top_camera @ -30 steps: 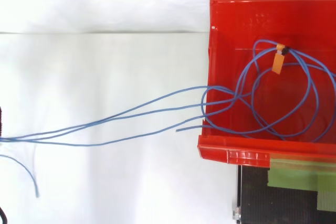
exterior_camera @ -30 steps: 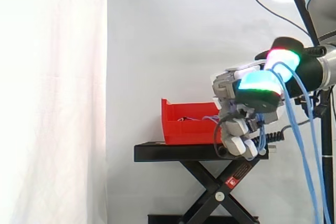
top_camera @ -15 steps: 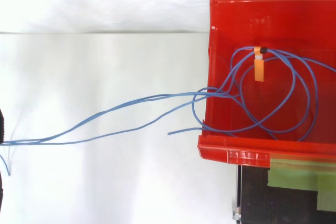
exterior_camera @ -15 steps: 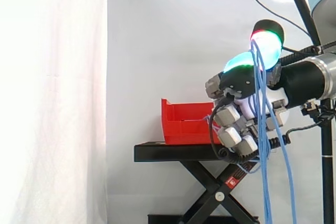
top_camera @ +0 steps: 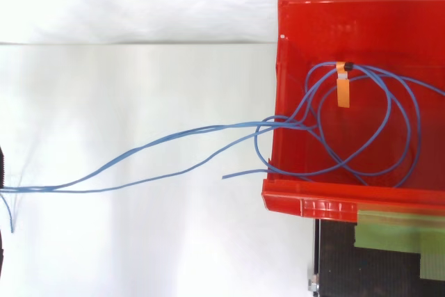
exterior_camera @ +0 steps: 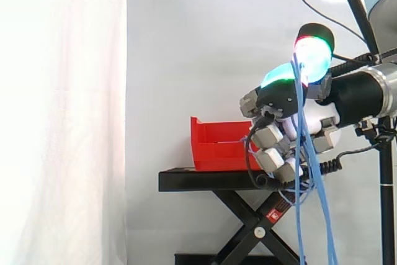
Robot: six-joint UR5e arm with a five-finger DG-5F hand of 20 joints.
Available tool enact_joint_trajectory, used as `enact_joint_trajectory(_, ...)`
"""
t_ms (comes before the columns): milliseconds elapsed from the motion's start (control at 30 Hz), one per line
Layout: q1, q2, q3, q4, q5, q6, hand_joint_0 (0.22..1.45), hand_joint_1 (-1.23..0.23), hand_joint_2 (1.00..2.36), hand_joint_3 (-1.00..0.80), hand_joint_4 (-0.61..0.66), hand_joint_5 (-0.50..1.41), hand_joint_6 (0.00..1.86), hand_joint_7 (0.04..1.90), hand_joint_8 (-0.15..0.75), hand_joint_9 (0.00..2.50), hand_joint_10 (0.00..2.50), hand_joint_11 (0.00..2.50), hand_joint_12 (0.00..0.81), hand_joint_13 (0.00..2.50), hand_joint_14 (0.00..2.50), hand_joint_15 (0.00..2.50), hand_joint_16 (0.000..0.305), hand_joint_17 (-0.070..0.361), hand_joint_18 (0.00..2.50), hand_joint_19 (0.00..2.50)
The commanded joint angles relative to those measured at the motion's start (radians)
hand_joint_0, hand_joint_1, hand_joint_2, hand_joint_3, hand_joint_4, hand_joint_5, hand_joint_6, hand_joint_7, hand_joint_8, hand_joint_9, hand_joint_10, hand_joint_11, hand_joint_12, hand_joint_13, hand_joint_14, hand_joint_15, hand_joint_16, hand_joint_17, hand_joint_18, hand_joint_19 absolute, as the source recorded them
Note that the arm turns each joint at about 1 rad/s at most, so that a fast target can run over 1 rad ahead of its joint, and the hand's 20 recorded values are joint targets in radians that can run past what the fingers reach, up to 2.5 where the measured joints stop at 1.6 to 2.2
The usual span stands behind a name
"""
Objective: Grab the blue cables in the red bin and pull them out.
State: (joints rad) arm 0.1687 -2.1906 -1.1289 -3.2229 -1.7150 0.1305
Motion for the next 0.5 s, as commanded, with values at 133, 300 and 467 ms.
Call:
enact_joint_trajectory(133,0.0,0.0,0.0,0.002,0.002,-0.001,0.83,-0.92,1.0,-1.0,0.15,0.57,0.95,0.46,0.26,0.76,0.02,0.64,0.353,0.74,0.02,0.57,0.046,0.103,0.69,0.75)
enact_joint_trajectory(300,0.0,0.0,0.0,0.002,0.0,-0.001,0.83,-0.93,1.0,-1.0,0.16,0.57,0.95,0.45,0.261,0.76,0.02,0.65,0.352,0.74,0.02,0.58,0.046,0.104,0.69,0.75)
enact_joint_trajectory(467,0.0,0.0,0.0,0.002,0.002,-0.001,0.83,-0.93,1.0,-1.0,0.15,0.55,0.96,0.44,0.261,0.76,0.02,0.66,0.353,0.74,0.02,0.57,0.047,0.105,0.68,0.75)
